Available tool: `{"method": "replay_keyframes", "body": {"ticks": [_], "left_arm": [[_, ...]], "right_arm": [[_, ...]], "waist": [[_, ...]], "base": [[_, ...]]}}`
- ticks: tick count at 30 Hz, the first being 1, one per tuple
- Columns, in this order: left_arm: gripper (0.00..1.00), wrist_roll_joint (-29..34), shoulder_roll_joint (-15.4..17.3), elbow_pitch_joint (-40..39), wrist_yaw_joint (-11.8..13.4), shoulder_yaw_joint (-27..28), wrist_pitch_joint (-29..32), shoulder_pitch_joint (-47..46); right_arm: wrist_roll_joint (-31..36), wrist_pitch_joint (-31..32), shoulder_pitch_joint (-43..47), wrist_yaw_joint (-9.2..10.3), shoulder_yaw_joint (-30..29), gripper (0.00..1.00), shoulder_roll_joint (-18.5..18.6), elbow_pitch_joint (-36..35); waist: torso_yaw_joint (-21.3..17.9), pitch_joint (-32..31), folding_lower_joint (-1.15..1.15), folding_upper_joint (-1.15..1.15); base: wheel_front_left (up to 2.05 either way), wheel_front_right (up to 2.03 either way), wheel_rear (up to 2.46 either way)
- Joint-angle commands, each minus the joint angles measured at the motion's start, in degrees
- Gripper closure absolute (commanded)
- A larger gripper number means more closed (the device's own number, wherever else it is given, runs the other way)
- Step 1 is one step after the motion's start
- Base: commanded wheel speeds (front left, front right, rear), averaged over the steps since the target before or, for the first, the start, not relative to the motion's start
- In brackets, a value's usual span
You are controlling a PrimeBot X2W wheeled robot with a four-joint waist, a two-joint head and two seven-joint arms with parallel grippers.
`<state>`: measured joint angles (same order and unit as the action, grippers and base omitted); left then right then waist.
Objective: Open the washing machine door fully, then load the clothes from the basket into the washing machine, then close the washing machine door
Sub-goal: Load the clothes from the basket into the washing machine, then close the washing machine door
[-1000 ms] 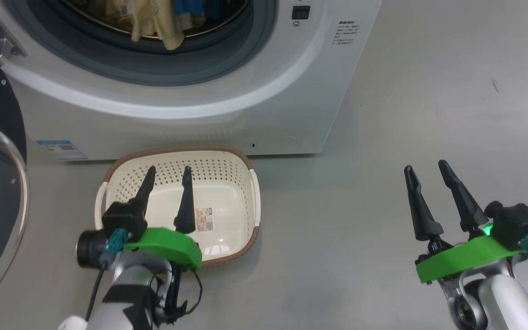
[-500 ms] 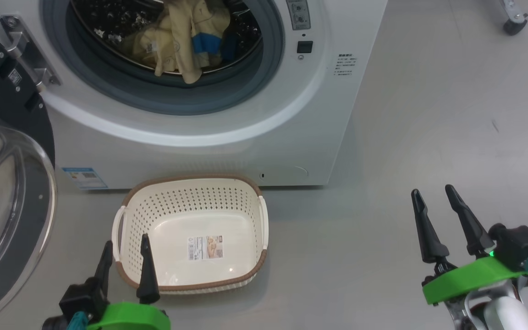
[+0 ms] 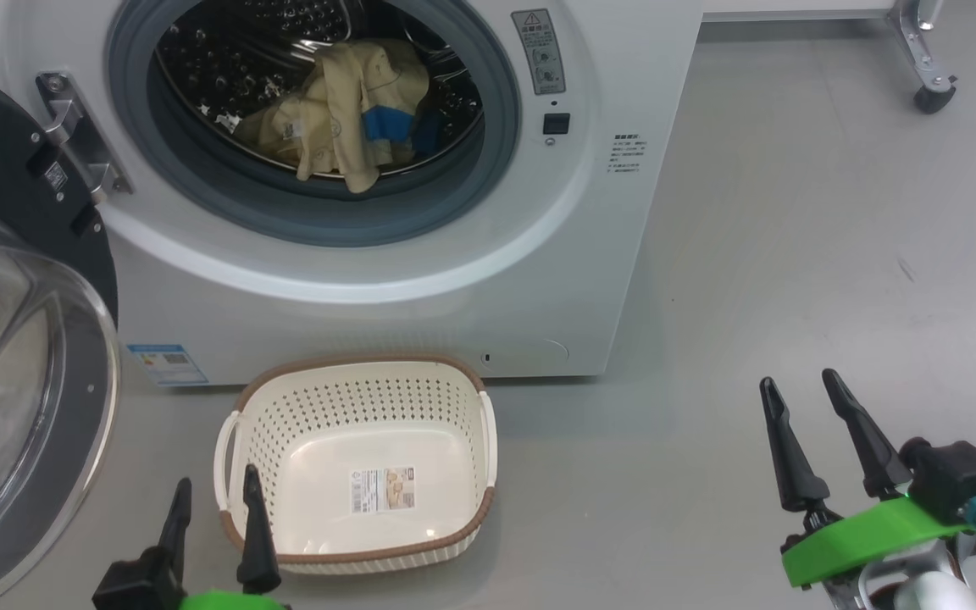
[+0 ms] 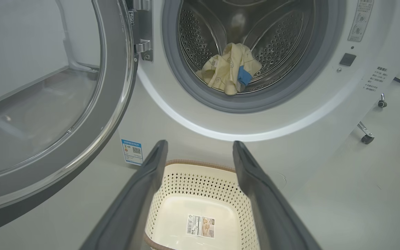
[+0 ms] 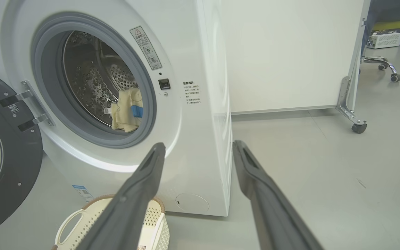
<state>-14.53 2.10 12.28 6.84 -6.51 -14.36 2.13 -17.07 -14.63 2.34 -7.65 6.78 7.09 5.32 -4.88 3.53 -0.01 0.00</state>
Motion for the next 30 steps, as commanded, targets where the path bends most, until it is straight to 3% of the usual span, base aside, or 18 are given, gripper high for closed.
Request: {"method": "replay_keyframes", "body": {"ticks": [1, 20, 30], "left_arm": [[0.0, 0.6, 0.8, -2.3, 0.0, 2.2, -0.6, -1.1], [0.0, 2.9, 0.8, -2.9, 0.1, 2.6, -0.6, -1.1], [0.0, 3.7, 0.8, -2.9, 0.6, 2.6, -0.6, -1.4]], "right_arm": [[0.2, -0.4, -0.9, 0.16, 0.9, 0.0, 0.7, -1.8], [0.2, -0.4, -1.0, 0.16, 0.5, 0.0, 0.5, -2.0], [0.0, -0.4, -1.6, 0.16, 0.8, 0.0, 0.4, -2.0]], "waist": [[-0.2, 0.0, 0.01, 0.0], [0.1, 0.9, 0.01, 0.0], [0.4, 1.7, 0.01, 0.0]], "base": [[0.0, 0.0, 0.0], [-0.03, 0.03, 0.0], [-1.12, 1.12, 0.0]]}}
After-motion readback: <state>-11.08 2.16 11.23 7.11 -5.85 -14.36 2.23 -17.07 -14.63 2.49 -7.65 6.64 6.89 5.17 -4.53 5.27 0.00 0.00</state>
